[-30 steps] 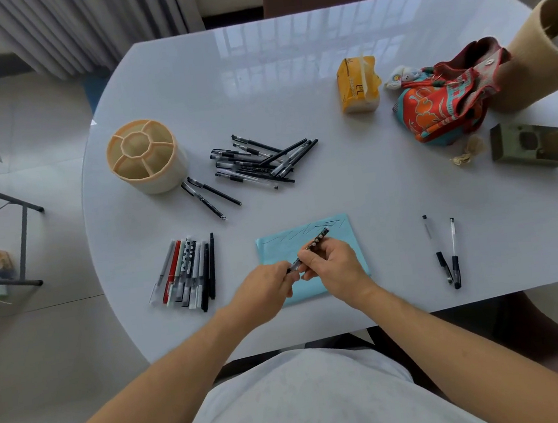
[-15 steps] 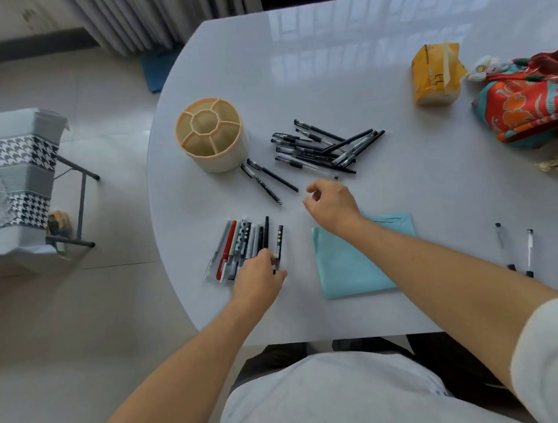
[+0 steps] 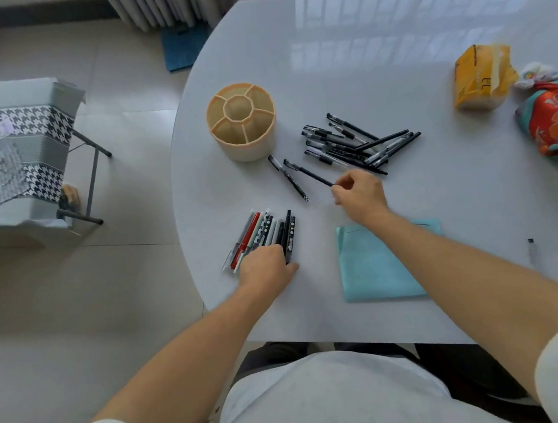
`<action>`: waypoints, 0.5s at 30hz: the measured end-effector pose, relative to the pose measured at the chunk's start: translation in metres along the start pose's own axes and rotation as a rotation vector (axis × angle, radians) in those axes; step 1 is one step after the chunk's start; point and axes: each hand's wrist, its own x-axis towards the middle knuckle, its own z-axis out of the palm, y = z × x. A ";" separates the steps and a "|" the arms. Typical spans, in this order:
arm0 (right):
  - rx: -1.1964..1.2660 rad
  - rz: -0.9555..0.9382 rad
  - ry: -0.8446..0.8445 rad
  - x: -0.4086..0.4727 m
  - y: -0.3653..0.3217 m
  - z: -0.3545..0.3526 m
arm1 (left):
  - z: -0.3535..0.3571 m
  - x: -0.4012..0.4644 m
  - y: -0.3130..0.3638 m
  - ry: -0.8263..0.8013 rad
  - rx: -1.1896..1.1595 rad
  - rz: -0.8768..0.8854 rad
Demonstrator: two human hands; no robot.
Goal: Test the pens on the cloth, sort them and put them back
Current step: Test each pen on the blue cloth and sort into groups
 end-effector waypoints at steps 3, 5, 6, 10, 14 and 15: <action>0.328 0.096 0.054 -0.032 0.022 -0.027 | -0.001 -0.001 0.003 0.044 -0.051 0.013; 0.432 0.121 0.065 -0.055 0.039 -0.048 | -0.003 0.000 0.011 0.115 -0.132 0.052; 0.464 0.128 0.057 -0.066 0.047 -0.058 | -0.005 0.001 0.017 0.158 -0.187 0.084; 0.559 0.146 0.027 -0.103 0.075 -0.088 | -0.013 0.003 0.051 0.239 -0.420 0.304; 0.691 0.156 0.019 -0.121 0.092 -0.104 | -0.017 0.008 0.089 0.054 -0.288 0.499; 0.738 0.170 0.019 -0.123 0.094 -0.105 | -0.016 0.007 0.097 0.015 -0.257 0.531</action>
